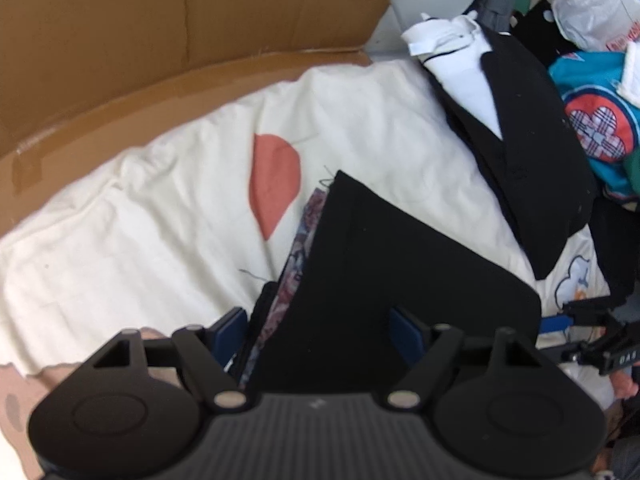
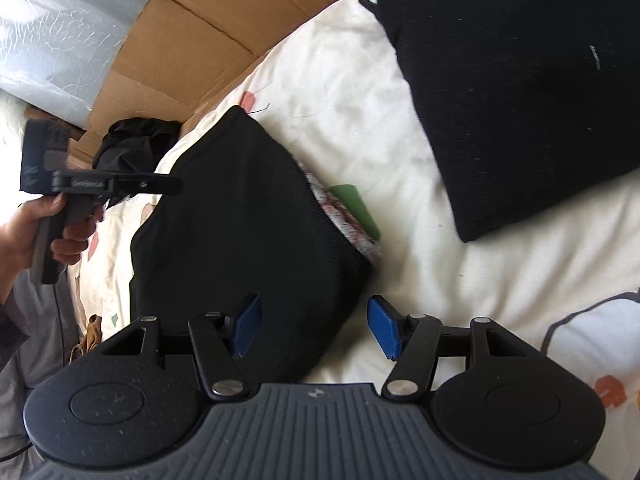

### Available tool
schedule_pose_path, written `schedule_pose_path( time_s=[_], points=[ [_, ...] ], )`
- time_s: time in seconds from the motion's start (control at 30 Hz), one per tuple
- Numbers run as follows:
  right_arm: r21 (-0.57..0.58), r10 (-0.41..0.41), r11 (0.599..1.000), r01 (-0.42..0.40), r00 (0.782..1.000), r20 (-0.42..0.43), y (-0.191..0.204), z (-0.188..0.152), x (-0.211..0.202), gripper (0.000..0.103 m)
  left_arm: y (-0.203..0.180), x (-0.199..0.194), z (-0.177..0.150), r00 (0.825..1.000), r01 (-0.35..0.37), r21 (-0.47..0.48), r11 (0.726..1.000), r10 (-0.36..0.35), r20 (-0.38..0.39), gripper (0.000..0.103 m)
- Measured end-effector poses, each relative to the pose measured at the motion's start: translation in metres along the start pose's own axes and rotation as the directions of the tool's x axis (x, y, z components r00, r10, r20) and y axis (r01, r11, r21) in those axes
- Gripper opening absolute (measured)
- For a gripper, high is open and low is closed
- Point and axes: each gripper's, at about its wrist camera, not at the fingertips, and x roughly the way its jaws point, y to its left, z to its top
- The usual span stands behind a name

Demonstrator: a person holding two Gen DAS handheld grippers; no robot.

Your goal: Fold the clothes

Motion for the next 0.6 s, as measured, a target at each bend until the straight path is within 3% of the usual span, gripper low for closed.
schedule_pose_path(
  time_s=[0.4,0.6],
  points=[
    [0.009,0.022,1.0,-0.022,0.999,-0.046,0.001,-0.002,0.017,0.064,0.022,0.027,-0.003,0.995,0.086,-0.032,0.996,-0.087,-0.038,0.088],
    [0.026,0.036,0.999,-0.035,0.999,-0.029,-0.001,-0.003,0.017,0.064,0.028,0.036,0.003,0.989,0.138,-0.025,0.99,-0.139,-0.055,0.085]
  ],
)
